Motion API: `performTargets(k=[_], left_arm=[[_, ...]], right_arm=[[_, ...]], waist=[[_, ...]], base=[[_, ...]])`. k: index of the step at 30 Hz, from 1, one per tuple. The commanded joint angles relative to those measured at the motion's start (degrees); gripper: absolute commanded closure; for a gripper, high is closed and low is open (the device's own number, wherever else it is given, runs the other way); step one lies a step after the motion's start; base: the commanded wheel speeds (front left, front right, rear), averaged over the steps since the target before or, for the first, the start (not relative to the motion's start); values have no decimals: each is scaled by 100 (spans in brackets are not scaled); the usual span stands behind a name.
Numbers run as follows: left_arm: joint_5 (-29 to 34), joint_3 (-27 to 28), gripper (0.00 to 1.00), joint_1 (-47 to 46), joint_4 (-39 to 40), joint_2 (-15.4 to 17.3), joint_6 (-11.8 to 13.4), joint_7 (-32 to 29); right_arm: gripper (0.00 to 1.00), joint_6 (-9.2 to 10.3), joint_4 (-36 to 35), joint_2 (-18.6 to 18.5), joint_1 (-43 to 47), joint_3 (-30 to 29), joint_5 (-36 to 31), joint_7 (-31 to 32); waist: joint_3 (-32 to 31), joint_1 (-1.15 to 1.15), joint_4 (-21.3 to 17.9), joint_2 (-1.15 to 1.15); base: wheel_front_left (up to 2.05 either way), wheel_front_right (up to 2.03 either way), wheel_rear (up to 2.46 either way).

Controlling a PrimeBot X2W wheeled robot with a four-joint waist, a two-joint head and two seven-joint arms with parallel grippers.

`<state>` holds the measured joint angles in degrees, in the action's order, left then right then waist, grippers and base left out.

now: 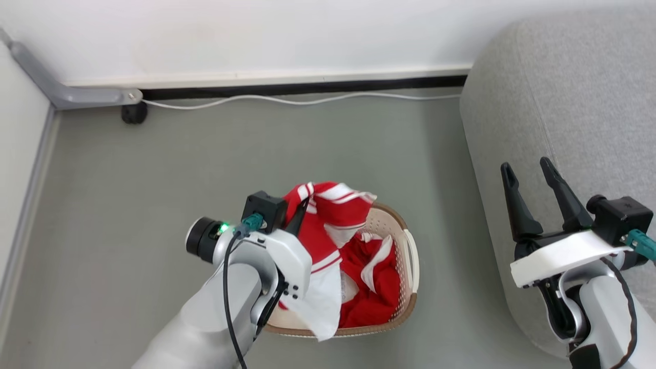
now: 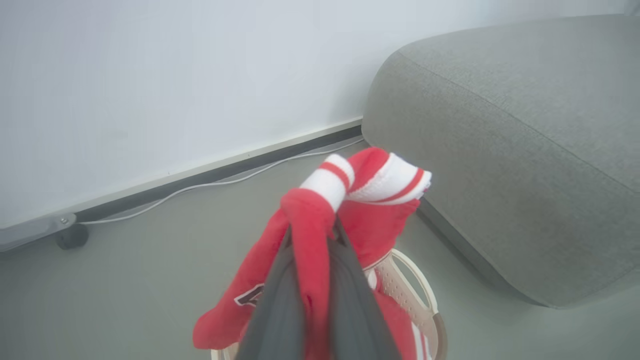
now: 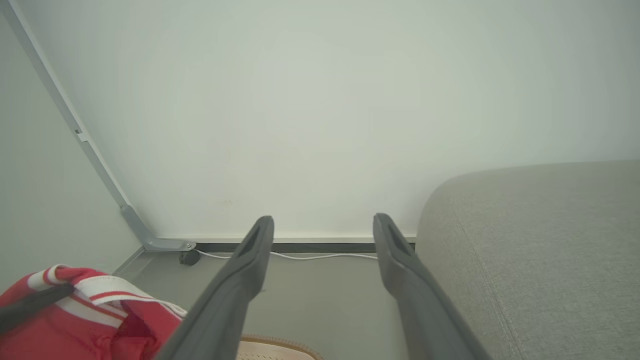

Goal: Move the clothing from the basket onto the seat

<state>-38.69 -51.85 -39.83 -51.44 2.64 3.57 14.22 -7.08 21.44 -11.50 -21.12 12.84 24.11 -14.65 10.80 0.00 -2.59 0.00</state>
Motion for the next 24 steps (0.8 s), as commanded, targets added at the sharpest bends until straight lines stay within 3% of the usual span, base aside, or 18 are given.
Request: performTargets(k=[1, 8, 16, 24], left_arm=[[99, 248, 100, -193, 225, 123, -9, 76], [446, 827, 100, -269, 1099, 330, -135, 77], [601, 1042, 100, -488, 1740, 554, -289, 77], [661, 1067, 100, -879, 2454, 803, -278, -191]], right_arm=[[0, -41, -93, -14, 87, 47, -65, -35], [0, -41, -42, 16, 222, -20, -105, -35], [0, -41, 1, 48, 301, -36, -131, -35], [0, -41, 57, 70, 364, -1, -124, -35]], waist=[[-137, 0, 109, 0], [-310, 0, 230, 0], [-418, 0, 288, 0], [-459, 0, 277, 0]], base=[[0, 0, 0], [0, 0, 0], [0, 0, 0], [0, 0, 0]])
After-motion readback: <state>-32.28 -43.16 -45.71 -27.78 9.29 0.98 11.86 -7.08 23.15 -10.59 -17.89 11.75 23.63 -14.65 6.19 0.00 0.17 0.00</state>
